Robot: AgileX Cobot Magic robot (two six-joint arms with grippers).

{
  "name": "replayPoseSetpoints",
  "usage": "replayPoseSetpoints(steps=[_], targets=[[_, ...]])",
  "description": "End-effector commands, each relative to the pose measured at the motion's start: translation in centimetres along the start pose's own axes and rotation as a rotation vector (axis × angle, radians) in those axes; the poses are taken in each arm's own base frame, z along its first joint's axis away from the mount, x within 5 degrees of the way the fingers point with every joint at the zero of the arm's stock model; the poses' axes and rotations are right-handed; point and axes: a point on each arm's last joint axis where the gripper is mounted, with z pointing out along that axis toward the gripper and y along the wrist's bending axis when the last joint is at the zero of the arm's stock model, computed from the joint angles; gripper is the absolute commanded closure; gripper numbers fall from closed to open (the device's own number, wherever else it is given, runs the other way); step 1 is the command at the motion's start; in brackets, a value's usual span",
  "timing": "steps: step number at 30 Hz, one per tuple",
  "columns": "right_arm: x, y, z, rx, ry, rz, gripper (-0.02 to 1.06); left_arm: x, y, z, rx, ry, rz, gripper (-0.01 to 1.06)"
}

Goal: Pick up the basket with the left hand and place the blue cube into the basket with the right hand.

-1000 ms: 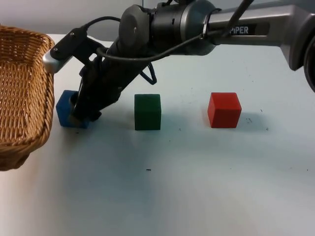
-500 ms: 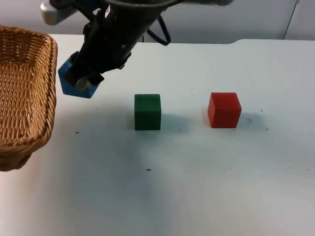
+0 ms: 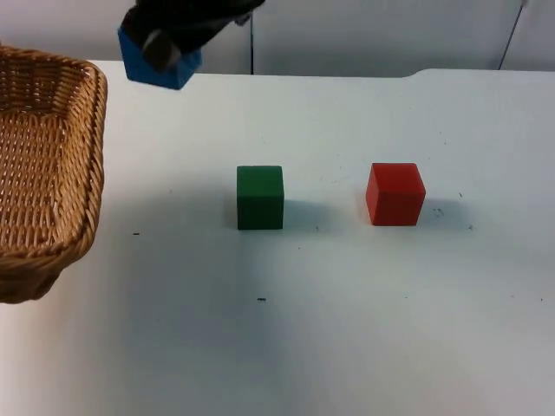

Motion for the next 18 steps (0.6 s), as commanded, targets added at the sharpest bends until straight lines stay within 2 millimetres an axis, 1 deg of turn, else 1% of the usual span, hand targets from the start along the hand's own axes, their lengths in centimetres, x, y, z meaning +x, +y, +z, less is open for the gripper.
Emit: replayPoseSetpoints(steps=[1,3,4,6,8,9,11,13,14,16,18], targets=[[-1.2,0.0,-2.6,0.016,-0.060,0.000,1.05,-0.3,-0.3,-0.1,0.028,-0.021,-0.025,1.05],[-1.6,-0.1,-3.7,0.023,-0.084,-0.001,1.05,-0.3,-0.3,-0.1,0.028,-0.021,-0.025,1.05],[-1.6,-0.1,-3.7,0.023,-0.084,-0.001,1.05,-0.3,-0.3,-0.1,0.028,-0.021,-0.025,1.05],[-2.0,-0.1,-4.9,0.024,-0.115,0.005,1.05,-0.3,-0.3,-0.1,0.028,-0.021,-0.025,1.05],[-2.5,0.6,-5.4,0.001,-0.140,-0.011,1.05,-0.3,-0.3,-0.1,0.028,-0.021,-0.025,1.05],[-2.5,0.6,-5.4,0.001,-0.140,-0.011,1.05,-0.3,-0.3,-0.1,0.028,-0.021,-0.025,1.05],[-3.0,1.9,-5.5,-0.011,-0.166,-0.054,1.05,-0.3,-0.4,-0.1,0.031,-0.023,-0.028,1.05],[-3.4,3.5,-5.0,-0.026,-0.182,-0.098,1.05,-0.3,-0.4,-0.1,0.031,-0.024,-0.028,1.05],[-3.4,3.5,-5.0,-0.026,-0.182,-0.098,1.05,-0.3,-0.4,-0.1,0.031,-0.024,-0.028,1.05],[-3.9,5.1,-4.6,-0.041,-0.204,-0.133,1.05,-0.3,-0.4,-0.1,0.031,-0.024,-0.028,1.05],[-4.2,6.3,-4.2,-0.050,-0.227,-0.149,1.05,-0.3,-0.4,-0.1,0.033,-0.026,-0.031,1.05]])
